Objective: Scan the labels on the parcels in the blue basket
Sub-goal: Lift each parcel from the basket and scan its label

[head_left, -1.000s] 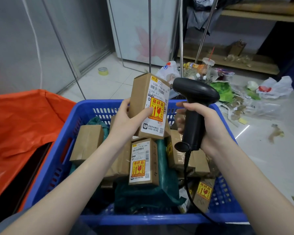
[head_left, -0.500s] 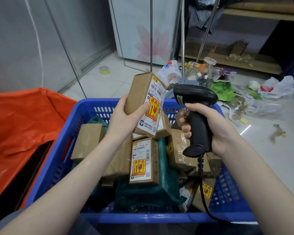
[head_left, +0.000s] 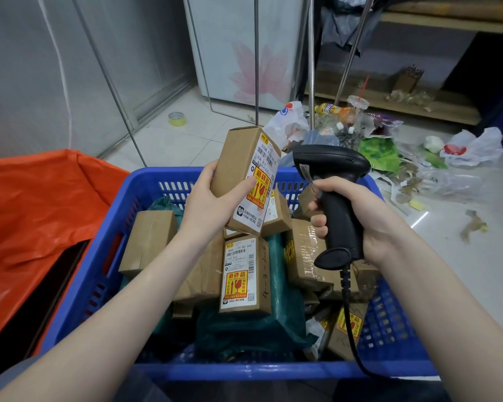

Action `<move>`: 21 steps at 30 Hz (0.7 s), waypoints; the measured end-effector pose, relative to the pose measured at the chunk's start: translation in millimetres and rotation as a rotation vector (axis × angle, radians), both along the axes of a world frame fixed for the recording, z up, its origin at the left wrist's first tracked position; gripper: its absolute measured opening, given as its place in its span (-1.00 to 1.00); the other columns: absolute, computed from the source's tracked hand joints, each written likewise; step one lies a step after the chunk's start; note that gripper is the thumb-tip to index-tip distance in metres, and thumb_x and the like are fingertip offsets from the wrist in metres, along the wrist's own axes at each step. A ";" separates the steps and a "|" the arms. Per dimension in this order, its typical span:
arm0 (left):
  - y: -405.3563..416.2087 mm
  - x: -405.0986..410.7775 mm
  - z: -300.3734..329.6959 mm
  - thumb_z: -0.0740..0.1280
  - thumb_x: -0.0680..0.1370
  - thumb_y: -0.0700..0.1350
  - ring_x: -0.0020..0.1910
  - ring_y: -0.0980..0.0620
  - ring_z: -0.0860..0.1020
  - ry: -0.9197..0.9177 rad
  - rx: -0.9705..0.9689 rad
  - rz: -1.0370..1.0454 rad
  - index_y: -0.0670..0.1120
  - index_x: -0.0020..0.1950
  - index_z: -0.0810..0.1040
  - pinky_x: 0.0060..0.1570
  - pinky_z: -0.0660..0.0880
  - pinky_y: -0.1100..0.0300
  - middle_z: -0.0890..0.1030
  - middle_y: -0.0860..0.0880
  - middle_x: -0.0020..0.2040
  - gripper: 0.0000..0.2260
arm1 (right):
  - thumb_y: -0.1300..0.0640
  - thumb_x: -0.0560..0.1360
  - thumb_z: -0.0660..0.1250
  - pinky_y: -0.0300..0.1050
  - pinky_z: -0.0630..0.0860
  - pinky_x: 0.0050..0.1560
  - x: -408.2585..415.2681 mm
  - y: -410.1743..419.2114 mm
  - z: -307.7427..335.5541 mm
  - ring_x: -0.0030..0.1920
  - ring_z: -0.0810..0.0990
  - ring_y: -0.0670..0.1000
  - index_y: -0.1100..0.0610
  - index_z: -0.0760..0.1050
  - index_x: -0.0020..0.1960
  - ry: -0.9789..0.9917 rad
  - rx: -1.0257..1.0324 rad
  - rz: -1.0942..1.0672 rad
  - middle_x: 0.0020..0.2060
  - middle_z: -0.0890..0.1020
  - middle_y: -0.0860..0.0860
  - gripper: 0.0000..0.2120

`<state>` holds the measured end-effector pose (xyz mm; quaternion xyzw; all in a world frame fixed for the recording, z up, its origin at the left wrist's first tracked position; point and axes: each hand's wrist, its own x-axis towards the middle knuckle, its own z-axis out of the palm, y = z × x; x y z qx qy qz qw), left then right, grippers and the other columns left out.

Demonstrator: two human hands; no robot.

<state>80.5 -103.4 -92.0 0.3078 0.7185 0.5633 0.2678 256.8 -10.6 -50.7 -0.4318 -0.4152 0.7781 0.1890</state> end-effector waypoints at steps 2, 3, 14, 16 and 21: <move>0.2 -0.3 0.0 0.42 0.43 0.10 -0.08 0.13 0.66 0.012 -0.003 -0.001 0.15 0.26 0.36 -0.26 0.60 0.28 0.61 0.04 0.10 -0.55 | 0.11 0.47 0.35 -0.26 0.40 -0.54 0.6 -0.2 0.6 -0.50 0.40 -0.04 0.18 0.43 -0.25 -0.004 0.012 0.008 -0.44 0.50 0.03 -0.81; 0.4 -0.4 -0.3 0.42 0.42 0.11 -0.06 0.12 0.65 0.016 -0.006 -0.001 0.15 0.26 0.36 -0.23 0.60 0.26 0.61 0.03 0.11 -0.54 | 0.11 0.47 0.35 -0.26 0.40 -0.54 1.0 -0.2 0.9 -0.50 0.40 -0.05 0.18 0.44 -0.26 -0.004 0.017 0.012 -0.45 0.50 0.03 -0.81; 1.9 -2.1 -3.8 0.44 0.41 0.11 -0.01 0.08 0.65 0.019 -0.018 0.005 0.09 0.33 0.37 -0.13 0.63 0.14 0.60 0.02 0.15 -0.47 | 0.12 0.46 0.34 -0.26 0.39 -0.56 1.3 1.2 0.8 -0.51 0.39 -0.04 0.17 0.43 -0.31 -0.008 0.014 0.024 -0.44 0.46 0.02 -0.78; 1.7 -1.8 -3.4 0.44 0.41 0.10 -0.02 0.09 0.65 0.020 -0.018 0.005 0.09 0.34 0.37 -0.16 0.62 0.18 0.60 0.03 0.14 -0.47 | 0.12 0.46 0.34 -0.25 0.40 -0.56 1.6 1.1 0.9 -0.51 0.39 -0.04 0.17 0.43 -0.31 -0.012 0.020 0.028 -0.44 0.46 0.02 -0.78; 1.3 -1.3 -3.5 0.43 0.42 0.11 -0.04 0.10 0.65 0.025 -0.019 0.002 0.09 0.34 0.36 -0.18 0.62 0.19 0.60 0.03 0.13 -0.47 | 0.12 0.46 0.35 -0.25 0.41 -0.55 2.3 0.7 0.8 -0.51 0.40 -0.04 0.17 0.44 -0.32 -0.023 0.030 0.031 -0.45 0.47 0.02 -0.78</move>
